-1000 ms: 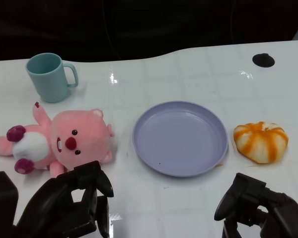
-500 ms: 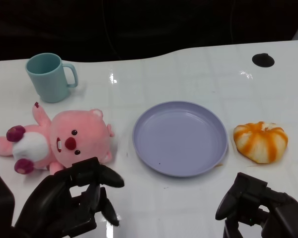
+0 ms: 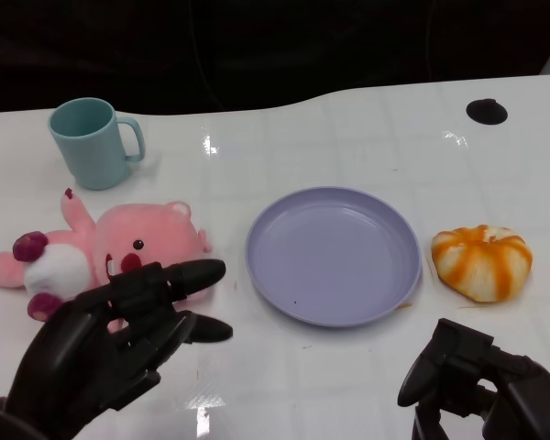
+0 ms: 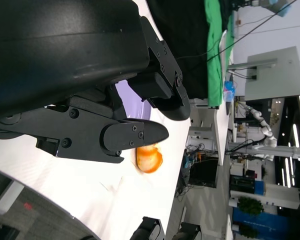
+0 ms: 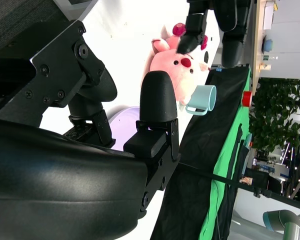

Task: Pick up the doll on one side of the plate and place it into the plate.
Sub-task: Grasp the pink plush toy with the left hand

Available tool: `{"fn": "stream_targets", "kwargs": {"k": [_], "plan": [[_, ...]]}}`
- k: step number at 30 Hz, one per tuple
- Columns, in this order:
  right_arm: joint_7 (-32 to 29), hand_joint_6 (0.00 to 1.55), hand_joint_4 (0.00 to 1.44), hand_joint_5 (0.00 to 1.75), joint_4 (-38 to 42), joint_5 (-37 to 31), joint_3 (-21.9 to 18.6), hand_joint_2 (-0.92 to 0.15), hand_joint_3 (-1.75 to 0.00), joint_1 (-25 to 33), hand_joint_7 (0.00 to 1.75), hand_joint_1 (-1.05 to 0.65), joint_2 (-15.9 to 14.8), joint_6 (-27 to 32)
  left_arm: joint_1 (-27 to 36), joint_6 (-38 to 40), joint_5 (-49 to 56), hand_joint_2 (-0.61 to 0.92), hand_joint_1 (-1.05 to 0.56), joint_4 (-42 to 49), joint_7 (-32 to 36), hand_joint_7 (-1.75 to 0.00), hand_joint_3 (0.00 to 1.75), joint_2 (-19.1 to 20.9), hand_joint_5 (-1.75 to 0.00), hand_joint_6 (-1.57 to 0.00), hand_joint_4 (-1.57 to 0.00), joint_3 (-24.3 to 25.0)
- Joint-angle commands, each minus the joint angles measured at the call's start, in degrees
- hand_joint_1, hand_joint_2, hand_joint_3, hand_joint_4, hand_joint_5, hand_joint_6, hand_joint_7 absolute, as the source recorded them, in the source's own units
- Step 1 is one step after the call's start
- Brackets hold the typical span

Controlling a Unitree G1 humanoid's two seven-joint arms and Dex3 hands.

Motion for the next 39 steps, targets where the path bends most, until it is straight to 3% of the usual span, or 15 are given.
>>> {"fn": "stream_targets", "kwargs": {"k": [1, 13, 19, 27, 30, 39], "plan": [[-0.01, 0.6, 0.68, 1.75, 0.3, 0.04, -0.38, -0.42, -1.36, 0.0, 1.53, 0.1, -0.32, -1.16, -1.0, -3.36, 0.98, 0.92, -0.52, 0.94, -0.8, 0.0, 0.17, 1.21, -0.72, -0.54, -0.34, 1.36], [-0.28, 0.6, 0.67, 1.75, -0.75, -0.32, -0.25, -0.41, -1.38, 0.79, 1.52, 0.08, -0.41, -0.82, -2.73, -10.48, 5.84, 0.92, -0.61, 1.44, -0.9, 0.0, 0.18, 5.07, -0.64, -0.31, -0.11, 3.55], [-0.22, 0.61, 0.67, 1.75, -1.53, -0.32, -0.27, -0.39, -1.39, 1.38, 1.51, 0.06, -0.52, -0.63, -3.74, -14.45, 10.52, 0.92, -0.64, 2.4, 0.77, 0.0, 0.17, 6.3, -0.61, -0.28, -0.03, 5.48], [-0.29, 0.62, 0.69, 1.75, -1.75, -0.38, 0.08, -0.4, -1.37, 1.1, 1.52, 0.07, -0.34, -0.52, -6.93, -13.51, 20.64, 0.92, -0.69, 1.96, 3.1, 0.0, 0.15, 12.38, -0.5, -0.21, 0.0, 7.73], [-0.14, 0.62, 0.7, 1.75, -2.04, 0.06, 0.02, -0.4, -1.4, 1.01, 1.52, 0.08, -0.36, -0.03, -8.11, -12.63, 24.01, 0.92, -0.67, 2.29, 3.46, 0.0, 0.13, 14.77, -0.38, -0.15, 0.0, 7.85], [-0.45, 0.61, 0.69, 1.75, -3.02, -0.38, 0.19, -0.39, -1.41, 0.93, 1.53, 0.1, -0.34, 1.37, -9.7, -11.75, 44.72, 0.92, -0.68, 2.58, 7.51, -0.02, 0.13, 22.2, -0.31, -0.16, -0.01, 6.27]]}}
